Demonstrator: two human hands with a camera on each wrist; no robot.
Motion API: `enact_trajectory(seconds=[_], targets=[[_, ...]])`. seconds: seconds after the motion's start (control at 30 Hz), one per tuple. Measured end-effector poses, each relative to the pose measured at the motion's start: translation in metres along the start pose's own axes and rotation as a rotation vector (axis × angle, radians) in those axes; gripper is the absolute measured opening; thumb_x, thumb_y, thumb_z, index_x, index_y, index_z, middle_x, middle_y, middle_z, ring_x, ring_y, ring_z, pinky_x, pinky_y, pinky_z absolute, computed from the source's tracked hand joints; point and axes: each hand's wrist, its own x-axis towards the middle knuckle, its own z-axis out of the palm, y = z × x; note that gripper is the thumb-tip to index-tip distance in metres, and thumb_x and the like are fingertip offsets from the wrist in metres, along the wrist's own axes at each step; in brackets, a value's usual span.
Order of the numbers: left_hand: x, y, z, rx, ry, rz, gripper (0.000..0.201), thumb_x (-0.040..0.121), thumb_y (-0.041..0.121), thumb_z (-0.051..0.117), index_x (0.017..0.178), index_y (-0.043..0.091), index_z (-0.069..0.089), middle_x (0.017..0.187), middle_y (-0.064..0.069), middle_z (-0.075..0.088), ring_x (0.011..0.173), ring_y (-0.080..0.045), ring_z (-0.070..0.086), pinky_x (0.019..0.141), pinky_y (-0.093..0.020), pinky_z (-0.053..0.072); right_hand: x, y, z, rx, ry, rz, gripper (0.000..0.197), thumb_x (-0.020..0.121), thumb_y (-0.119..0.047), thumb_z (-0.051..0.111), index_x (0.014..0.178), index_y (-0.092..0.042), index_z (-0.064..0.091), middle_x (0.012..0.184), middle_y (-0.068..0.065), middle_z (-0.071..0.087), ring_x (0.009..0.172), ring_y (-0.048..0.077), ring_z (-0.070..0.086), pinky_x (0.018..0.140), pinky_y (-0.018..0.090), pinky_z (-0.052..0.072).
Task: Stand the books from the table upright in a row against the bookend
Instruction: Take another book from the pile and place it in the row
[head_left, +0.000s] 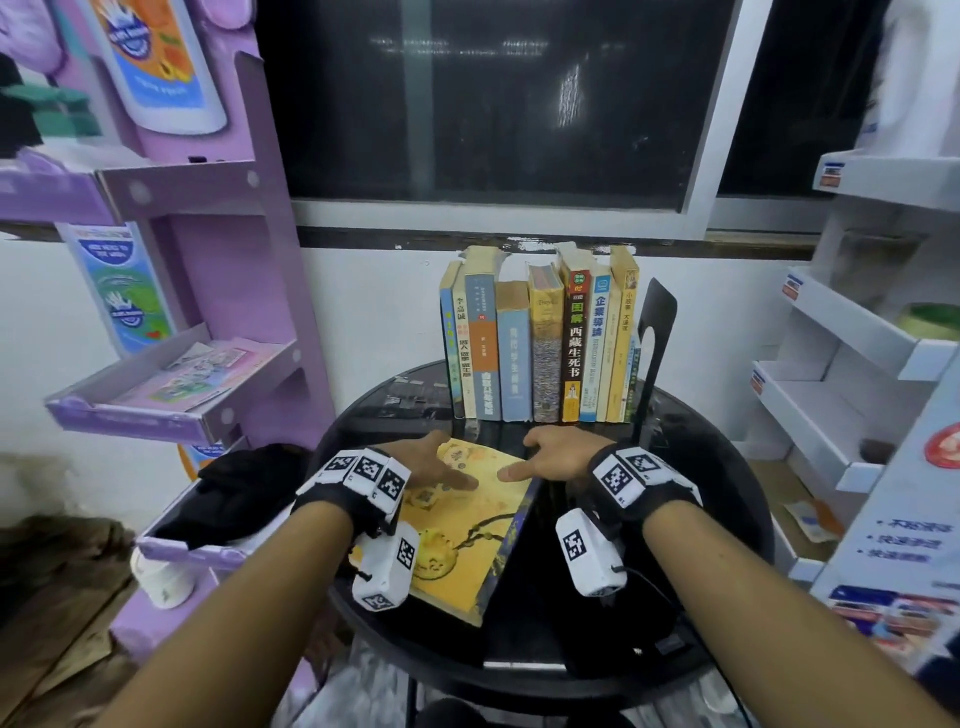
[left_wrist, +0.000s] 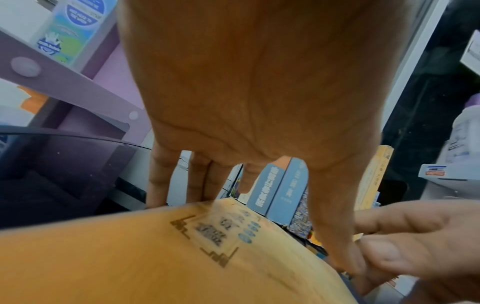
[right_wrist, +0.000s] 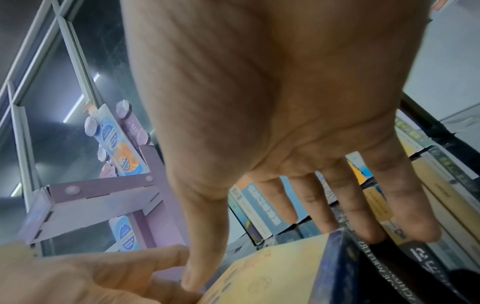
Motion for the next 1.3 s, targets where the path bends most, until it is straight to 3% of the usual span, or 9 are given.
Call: enact_trajectory(seconds=[0.17, 0.33, 0.5, 0.63, 0.8, 1.1, 1.23, 1.3], targets=[[-0.006, -0.001, 0.002, 0.129, -0.053, 0.01, 0.115, 0.062, 0.061, 0.078, 0.15, 0.033, 0.01, 0.149, -0.005, 0.038, 0.131, -0.028, 0.043, 0.108, -0.045, 0.036, 0.006, -0.011, 0.008, -0.064, -0.026, 0.025, 0.096, 0.075, -0.067, 0.065, 0.147, -0.013, 0.032, 0.15, 0.005, 0.037, 0.133, 0.023, 0.041, 0.106, 0.038, 0.038], [-0.004, -0.003, 0.01, 0.248, 0.051, 0.065, 0.123, 0.053, 0.057, 0.086, 0.149, 0.027, 0.015, 0.143, -0.006, 0.044, 0.127, -0.027, 0.046, 0.102, -0.045, 0.043, 0.011, -0.013, 0.017, -0.195, -0.008, 0.037, 0.081, 0.065, -0.063, 0.076, 0.122, -0.013, 0.05, 0.121, 0.007, 0.058, 0.106, 0.023, 0.055, 0.091, 0.037, 0.049], [-0.006, -0.001, 0.01, 0.268, 0.074, 0.064, 0.124, 0.047, 0.054, 0.089, 0.146, 0.03, 0.018, 0.137, -0.004, 0.046, 0.122, -0.028, 0.049, 0.099, -0.049, 0.045, 0.013, -0.015, 0.021, -0.221, 0.019, 0.063, 0.08, 0.058, -0.064, 0.08, 0.111, -0.009, 0.059, 0.109, 0.007, 0.062, 0.097, 0.022, 0.059, 0.082, 0.033, 0.051], [-0.006, -0.002, 0.01, 0.245, 0.072, 0.046, 0.127, 0.043, 0.055, 0.09, 0.146, 0.031, 0.018, 0.136, -0.003, 0.045, 0.121, -0.028, 0.05, 0.099, -0.05, 0.045, 0.016, -0.012, 0.024, -0.179, 0.025, 0.096, 0.077, 0.053, -0.065, 0.082, 0.101, -0.009, 0.06, 0.105, 0.007, 0.063, 0.096, 0.023, 0.06, 0.083, 0.033, 0.052], [-0.007, -0.006, 0.015, 0.204, 0.087, 0.028, 0.13, 0.042, 0.056, 0.09, 0.147, 0.03, 0.017, 0.138, -0.003, 0.043, 0.123, -0.027, 0.049, 0.102, -0.05, 0.043, 0.017, -0.005, 0.029, -0.076, 0.021, 0.094, 0.086, 0.047, -0.063, 0.085, 0.111, -0.013, 0.061, 0.111, 0.003, 0.065, 0.102, 0.022, 0.059, 0.093, 0.038, 0.05], [-0.008, -0.014, 0.018, 0.12, 0.096, 0.078, 0.126, 0.05, 0.053, 0.088, 0.15, 0.025, 0.017, 0.144, 0.002, 0.035, 0.131, -0.022, 0.041, 0.109, -0.044, 0.036, 0.012, -0.006, 0.023, 0.078, 0.067, 0.124, 0.098, 0.042, -0.047, 0.094, 0.122, -0.015, 0.046, 0.126, 0.009, 0.049, 0.114, 0.026, 0.051, 0.095, 0.045, 0.049], [-0.008, -0.021, 0.017, 0.058, 0.093, 0.108, 0.128, 0.048, 0.055, 0.088, 0.15, 0.027, 0.016, 0.146, 0.003, 0.035, 0.133, -0.022, 0.037, 0.111, -0.046, 0.033, 0.01, -0.005, 0.02, 0.373, 0.112, 0.121, 0.079, 0.046, -0.018, 0.097, 0.108, -0.014, 0.047, 0.119, 0.009, 0.053, 0.102, 0.029, 0.062, 0.072, 0.046, 0.06], [-0.008, -0.023, 0.016, 0.046, 0.095, 0.124, 0.129, 0.047, 0.055, 0.088, 0.15, 0.027, 0.016, 0.145, 0.002, 0.035, 0.134, -0.022, 0.037, 0.111, -0.048, 0.033, 0.008, -0.005, 0.019, 0.476, 0.103, 0.116, 0.069, 0.052, -0.007, 0.093, 0.102, -0.014, 0.045, 0.115, 0.011, 0.057, 0.096, 0.03, 0.065, 0.069, 0.047, 0.06]])
